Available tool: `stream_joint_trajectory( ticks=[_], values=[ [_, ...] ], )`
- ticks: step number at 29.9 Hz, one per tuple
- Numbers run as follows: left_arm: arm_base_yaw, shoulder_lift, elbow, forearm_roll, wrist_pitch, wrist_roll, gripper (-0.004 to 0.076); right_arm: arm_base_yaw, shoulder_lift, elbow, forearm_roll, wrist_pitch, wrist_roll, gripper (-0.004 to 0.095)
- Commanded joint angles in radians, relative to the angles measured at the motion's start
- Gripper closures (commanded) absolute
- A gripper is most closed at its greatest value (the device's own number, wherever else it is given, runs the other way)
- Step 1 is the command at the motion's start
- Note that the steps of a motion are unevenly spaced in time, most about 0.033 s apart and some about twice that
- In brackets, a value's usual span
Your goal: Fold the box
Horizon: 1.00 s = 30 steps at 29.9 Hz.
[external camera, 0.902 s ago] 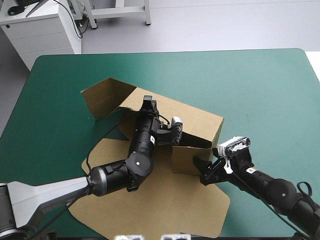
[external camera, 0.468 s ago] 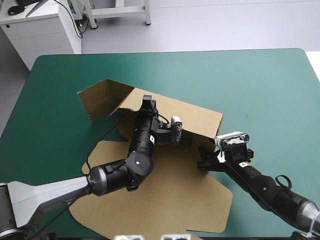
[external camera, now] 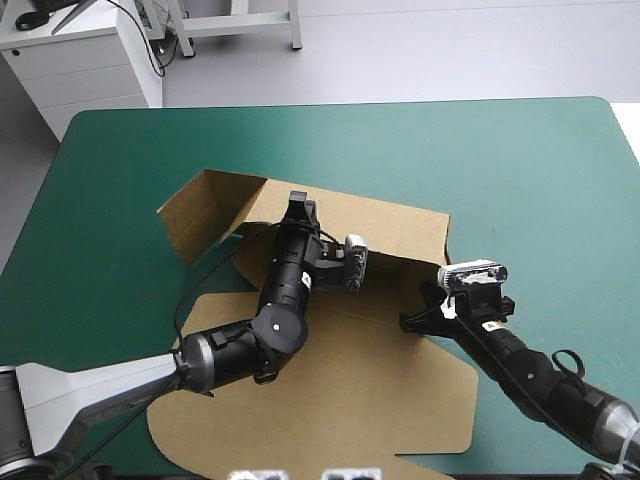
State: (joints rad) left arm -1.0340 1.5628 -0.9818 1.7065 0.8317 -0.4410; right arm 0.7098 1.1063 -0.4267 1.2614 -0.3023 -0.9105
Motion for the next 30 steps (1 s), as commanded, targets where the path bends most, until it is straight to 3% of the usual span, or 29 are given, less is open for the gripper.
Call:
stream_joint_trajectory(
  ticks=[1,4,7,12,15,19,23,30],
  values=[
    [-0.004,-0.04,-0.032,0.117,0.07,-0.049,0.0731,0.0,-0.013,-0.028,-0.014,0.037,0.009,0.0927],
    [-0.004,-0.04,-0.036,0.125,0.087,-0.09,0.0722,0.0,-0.013,-0.028,-0.013,0.037,0.028,0.0926],
    [-0.004,-0.04,-0.036,0.125,0.089,-0.09,0.0643,-0.002,-0.013,-0.028,0.009,0.037,0.043,0.0926],
    [-0.004,-0.04,-0.036,0.125,0.085,-0.092,0.037,-0.002,-0.013,-0.052,0.044,0.037,0.048,0.0926],
    [-0.004,-0.04,-0.036,0.125,0.085,-0.092,0.0271,-0.004,-0.013,-0.081,0.062,0.037,0.045,0.0926],
    [-0.004,-0.04,-0.036,0.125,0.087,-0.092,0.0266,-0.043,-0.013,-0.105,0.101,0.075,-0.007,0.0926],
    [-0.004,-0.04,-0.036,0.125,0.089,-0.092,0.0266,-0.143,0.008,-0.105,0.112,0.233,-0.089,0.0926],
    [-0.004,-0.04,-0.036,0.125,0.085,-0.092,0.0266,-0.326,0.093,-0.109,0.048,0.458,-0.089,0.0926]
  ],
)
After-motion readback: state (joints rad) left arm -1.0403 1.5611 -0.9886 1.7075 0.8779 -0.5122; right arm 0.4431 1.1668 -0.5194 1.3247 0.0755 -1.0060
